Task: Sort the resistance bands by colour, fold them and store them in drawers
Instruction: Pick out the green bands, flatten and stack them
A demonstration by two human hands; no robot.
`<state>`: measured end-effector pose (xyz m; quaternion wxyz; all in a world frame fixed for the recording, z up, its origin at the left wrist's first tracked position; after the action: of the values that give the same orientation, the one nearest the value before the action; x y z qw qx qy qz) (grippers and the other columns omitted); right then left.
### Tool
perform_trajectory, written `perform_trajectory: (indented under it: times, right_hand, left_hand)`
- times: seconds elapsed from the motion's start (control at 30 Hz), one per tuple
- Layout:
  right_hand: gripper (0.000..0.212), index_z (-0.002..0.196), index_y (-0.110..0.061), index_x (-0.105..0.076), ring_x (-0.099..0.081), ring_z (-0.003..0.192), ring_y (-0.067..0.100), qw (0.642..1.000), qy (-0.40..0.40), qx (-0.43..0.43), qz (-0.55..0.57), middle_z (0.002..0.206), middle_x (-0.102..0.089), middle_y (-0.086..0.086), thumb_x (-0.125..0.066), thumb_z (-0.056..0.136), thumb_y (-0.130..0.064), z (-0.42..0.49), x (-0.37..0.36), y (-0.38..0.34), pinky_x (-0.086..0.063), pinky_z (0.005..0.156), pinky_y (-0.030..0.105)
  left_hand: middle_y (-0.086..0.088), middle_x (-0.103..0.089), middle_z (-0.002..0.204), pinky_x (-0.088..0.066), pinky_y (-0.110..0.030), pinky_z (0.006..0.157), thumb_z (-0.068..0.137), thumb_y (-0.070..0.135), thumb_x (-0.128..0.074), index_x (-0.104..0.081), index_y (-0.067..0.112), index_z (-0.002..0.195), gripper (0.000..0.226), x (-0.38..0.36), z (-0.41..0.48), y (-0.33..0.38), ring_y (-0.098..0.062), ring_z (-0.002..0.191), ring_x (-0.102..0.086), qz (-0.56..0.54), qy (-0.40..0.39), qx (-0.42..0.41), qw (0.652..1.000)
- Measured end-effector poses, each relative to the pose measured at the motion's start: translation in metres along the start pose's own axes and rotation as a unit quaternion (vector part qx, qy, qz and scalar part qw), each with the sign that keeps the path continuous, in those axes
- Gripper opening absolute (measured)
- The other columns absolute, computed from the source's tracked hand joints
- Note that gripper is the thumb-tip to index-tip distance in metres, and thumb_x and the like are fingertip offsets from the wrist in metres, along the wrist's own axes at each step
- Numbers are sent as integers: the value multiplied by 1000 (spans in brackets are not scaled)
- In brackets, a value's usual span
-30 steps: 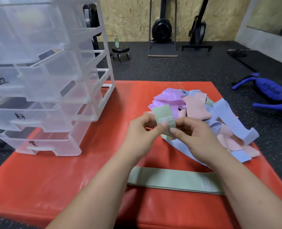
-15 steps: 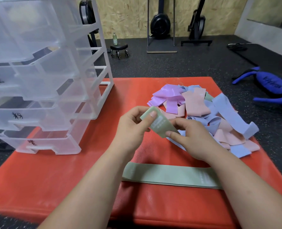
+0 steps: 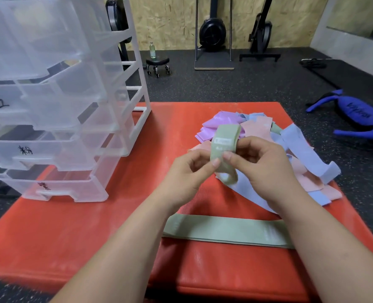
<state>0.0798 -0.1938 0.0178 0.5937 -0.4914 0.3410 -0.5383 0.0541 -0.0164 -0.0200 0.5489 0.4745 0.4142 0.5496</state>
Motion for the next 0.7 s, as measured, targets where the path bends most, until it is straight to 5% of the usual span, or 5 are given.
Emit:
perform_trajectory:
  times: [0.1,0.2,0.33,0.57,0.7]
  right_hand:
    - [16,107,-4,-74,-74,89,12,997,42,-16,58,97,-80,6,-76,92,-8,-1,11,0,-56,75,20]
    - [14,107,-9,-75,-75,95,24,994,72,-23,73,100,-79,11,-75,94,-15,0,24,2,-59,88,34]
    - [13,108,-16,-75,-72,92,21,987,125,-46,85,98,-79,10,-76,95,-21,1,41,18,-57,86,36]
    - [15,111,-16,-74,-74,95,19,967,181,-113,139,100,-80,2,-74,95,-16,2,70,45,-60,91,35]
    - [26,118,-18,-71,-74,89,17,955,178,-162,173,107,-77,1,-74,93,-10,1,82,59,-59,81,29]
  left_hand:
    - [3,-80,104,-56,-30,97,98,15,-76,-76,13,106,8,-5,-1,-13,-13,102,-75,124,-55,0,991]
    - [0,-79,96,-61,-34,85,96,14,-77,-74,13,97,3,-10,-4,-23,-15,88,-76,135,-82,31,987]
    - [2,-76,94,-54,-22,78,97,18,-77,-70,15,99,8,-1,-1,-21,-7,84,-69,202,-58,11,978]
    - [13,-69,82,-53,-34,78,100,31,-72,-67,34,89,13,16,3,-35,-5,77,-63,284,-49,22,957]
    - [6,-68,77,-53,-36,69,101,28,-72,-68,27,89,12,28,5,-29,-8,68,-60,263,-24,16,964]
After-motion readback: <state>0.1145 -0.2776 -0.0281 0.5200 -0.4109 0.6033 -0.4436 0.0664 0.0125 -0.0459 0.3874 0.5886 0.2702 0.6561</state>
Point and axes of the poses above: each hand's wrist, its own z-axis towards the middle knuckle, its own x-axis out of the back of the hand, y = z × x, the point moved 5 cm from there along z, towards the middle knuckle
